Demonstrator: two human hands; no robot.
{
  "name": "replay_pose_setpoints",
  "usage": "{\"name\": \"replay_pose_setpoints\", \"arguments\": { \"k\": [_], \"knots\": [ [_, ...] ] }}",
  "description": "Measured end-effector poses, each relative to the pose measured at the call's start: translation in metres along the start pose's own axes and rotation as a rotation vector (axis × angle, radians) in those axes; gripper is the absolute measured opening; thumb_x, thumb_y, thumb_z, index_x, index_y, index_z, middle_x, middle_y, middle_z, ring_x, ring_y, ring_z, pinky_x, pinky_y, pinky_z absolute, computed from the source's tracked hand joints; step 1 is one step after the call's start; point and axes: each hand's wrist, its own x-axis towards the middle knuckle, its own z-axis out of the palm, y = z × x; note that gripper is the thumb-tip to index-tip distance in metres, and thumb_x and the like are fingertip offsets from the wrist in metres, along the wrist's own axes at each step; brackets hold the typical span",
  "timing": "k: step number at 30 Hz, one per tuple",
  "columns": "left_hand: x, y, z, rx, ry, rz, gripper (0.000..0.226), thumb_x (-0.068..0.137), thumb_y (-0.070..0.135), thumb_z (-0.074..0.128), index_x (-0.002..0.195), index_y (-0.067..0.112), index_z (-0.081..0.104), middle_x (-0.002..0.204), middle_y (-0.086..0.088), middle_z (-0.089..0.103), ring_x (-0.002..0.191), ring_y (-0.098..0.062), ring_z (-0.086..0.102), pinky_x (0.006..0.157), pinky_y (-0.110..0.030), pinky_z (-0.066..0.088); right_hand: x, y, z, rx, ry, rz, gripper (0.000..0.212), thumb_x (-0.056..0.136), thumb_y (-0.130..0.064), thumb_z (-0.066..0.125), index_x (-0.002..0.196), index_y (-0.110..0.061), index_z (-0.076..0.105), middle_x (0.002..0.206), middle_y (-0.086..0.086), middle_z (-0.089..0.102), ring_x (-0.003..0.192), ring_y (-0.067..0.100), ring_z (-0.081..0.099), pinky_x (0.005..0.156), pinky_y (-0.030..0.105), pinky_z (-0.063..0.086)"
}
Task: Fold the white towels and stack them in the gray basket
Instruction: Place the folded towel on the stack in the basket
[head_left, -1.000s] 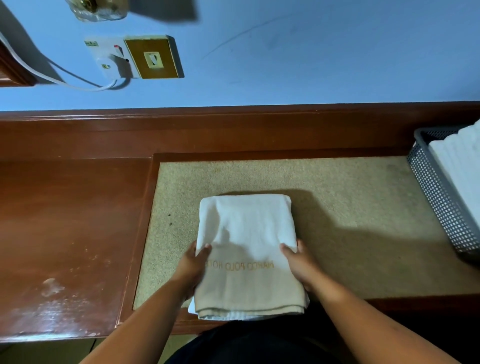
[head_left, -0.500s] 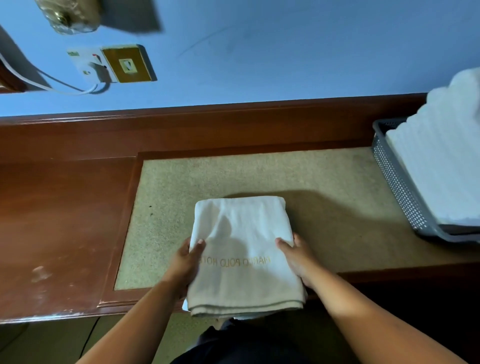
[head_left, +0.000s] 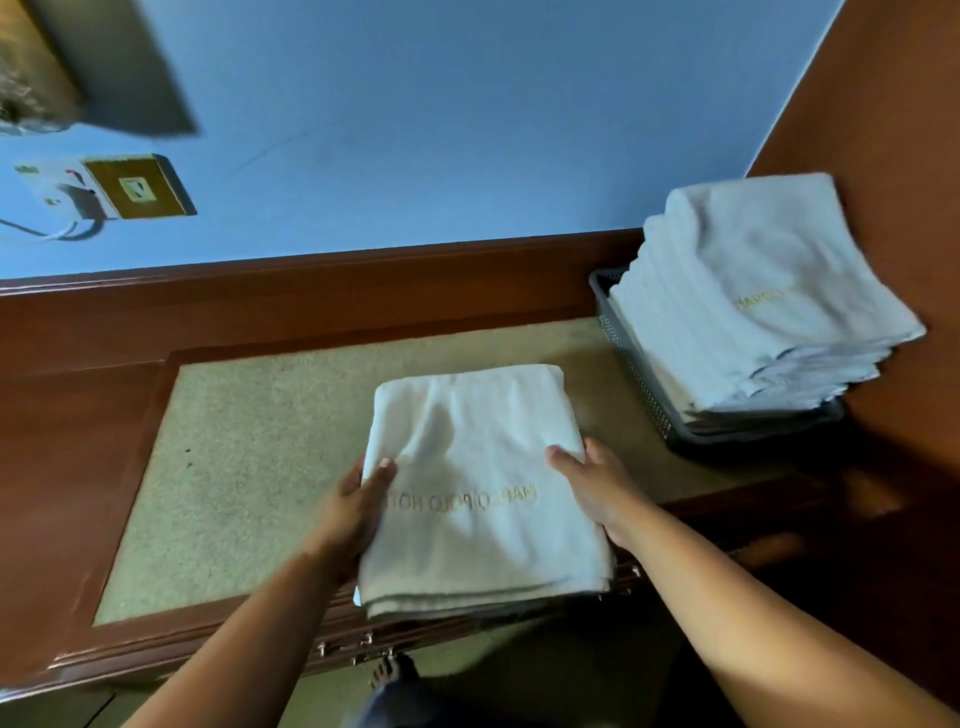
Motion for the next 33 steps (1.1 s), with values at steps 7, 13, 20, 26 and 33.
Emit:
{"name": "replay_pose_setpoints", "arguments": {
  "k": [7, 13, 20, 26, 33],
  "knots": [
    [0.011, 0.070, 0.079, -0.055, -0.129, 0.115, 0.025, 0.102, 0.033, 0.054, 0.121, 0.019, 0.062, 0.100, -0.018, 0.076, 0.083, -0.038, 0.074, 0.066, -0.047, 0.061, -0.012, -0.062, -0.081, -0.007, 0.143, -0.141, 0.030, 0.096, -0.038, 0.061, 0.123, -0.024, 0.061, 0.104, -0.003, 0.072, 0.092, 0.019, 0.071, 0.084, 0.045, 0.059],
    [0.042, 0.142, 0.148, -0.107, -0.275, 0.249, 0.025, 0.103, 0.031, 0.054, 0.122, 0.017, 0.060, 0.106, -0.020, 0.073, 0.083, -0.035, 0.074, 0.063, -0.043, 0.062, 0.000, -0.119, -0.151, 0.001, 0.289, -0.284, 0.024, 0.097, -0.035, 0.061, 0.120, -0.030, 0.062, 0.106, -0.007, 0.072, 0.097, 0.015, 0.069, 0.091, 0.040, 0.057],
    [0.096, 0.206, 0.241, -0.099, -0.470, 0.347, 0.033, 0.105, 0.030, 0.051, 0.126, 0.006, 0.058, 0.105, -0.022, 0.072, 0.082, -0.033, 0.073, 0.065, -0.041, 0.061, 0.016, -0.173, -0.235, -0.048, 0.472, -0.354, 0.023, 0.097, -0.035, 0.061, 0.120, -0.028, 0.062, 0.106, -0.009, 0.072, 0.096, 0.013, 0.069, 0.087, 0.034, 0.057],
    [0.123, 0.214, 0.312, -0.105, -0.521, 0.377, 0.030, 0.104, 0.031, 0.054, 0.121, 0.008, 0.063, 0.109, -0.022, 0.072, 0.092, -0.037, 0.072, 0.080, -0.049, 0.059, 0.027, -0.184, -0.288, -0.101, 0.632, -0.362, 0.023, 0.097, -0.026, 0.062, 0.119, -0.025, 0.063, 0.110, 0.002, 0.071, 0.097, 0.020, 0.068, 0.087, 0.036, 0.055],
    [0.137, 0.210, 0.384, -0.083, -0.498, 0.453, 0.025, 0.103, 0.035, 0.056, 0.119, 0.019, 0.065, 0.110, -0.014, 0.073, 0.102, -0.035, 0.071, 0.088, -0.053, 0.059, 0.048, -0.202, -0.350, -0.285, 0.690, -0.361, 0.029, 0.098, -0.022, 0.060, 0.126, -0.014, 0.062, 0.112, 0.005, 0.067, 0.098, 0.020, 0.062, 0.080, 0.028, 0.043]
  ]
}}
